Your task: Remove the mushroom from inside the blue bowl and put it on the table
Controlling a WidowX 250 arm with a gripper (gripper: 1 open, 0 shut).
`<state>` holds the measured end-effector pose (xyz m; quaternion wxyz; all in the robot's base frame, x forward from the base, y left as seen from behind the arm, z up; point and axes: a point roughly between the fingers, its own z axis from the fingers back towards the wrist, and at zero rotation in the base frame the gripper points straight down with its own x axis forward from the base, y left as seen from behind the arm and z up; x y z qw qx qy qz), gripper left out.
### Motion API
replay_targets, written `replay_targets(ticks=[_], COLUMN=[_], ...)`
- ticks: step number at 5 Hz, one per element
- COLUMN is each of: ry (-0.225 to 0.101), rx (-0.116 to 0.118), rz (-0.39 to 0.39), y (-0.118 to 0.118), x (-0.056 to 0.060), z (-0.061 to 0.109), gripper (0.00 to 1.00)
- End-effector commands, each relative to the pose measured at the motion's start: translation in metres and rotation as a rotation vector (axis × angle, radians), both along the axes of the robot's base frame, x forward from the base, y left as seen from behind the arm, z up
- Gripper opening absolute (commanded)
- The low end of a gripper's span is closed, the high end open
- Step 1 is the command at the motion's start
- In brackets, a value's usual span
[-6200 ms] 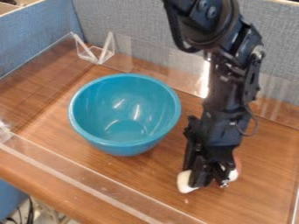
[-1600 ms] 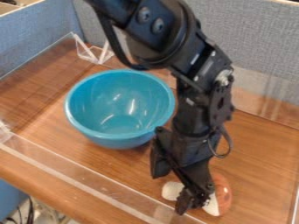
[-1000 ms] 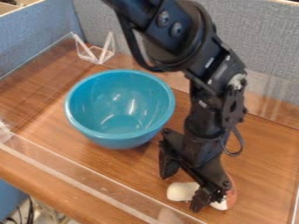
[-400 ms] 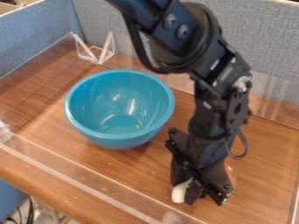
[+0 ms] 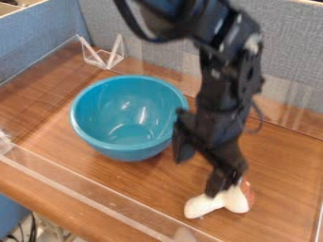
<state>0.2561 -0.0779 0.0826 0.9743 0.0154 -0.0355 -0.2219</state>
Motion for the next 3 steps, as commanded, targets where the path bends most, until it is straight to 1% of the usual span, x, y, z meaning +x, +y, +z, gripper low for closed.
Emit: replay_targets(ticks=[1, 2, 3], ry=[-0.098, -0.117, -0.115], rx=[-0.021, -0.040, -0.058], rz=[-0.017, -0.094, -0.135], y=[-0.011, -0.025, -0.038], x=[0.019, 0.025, 0.020], z=[0.035, 0.034, 0.028], gripper=[1.00, 0.00, 1.00])
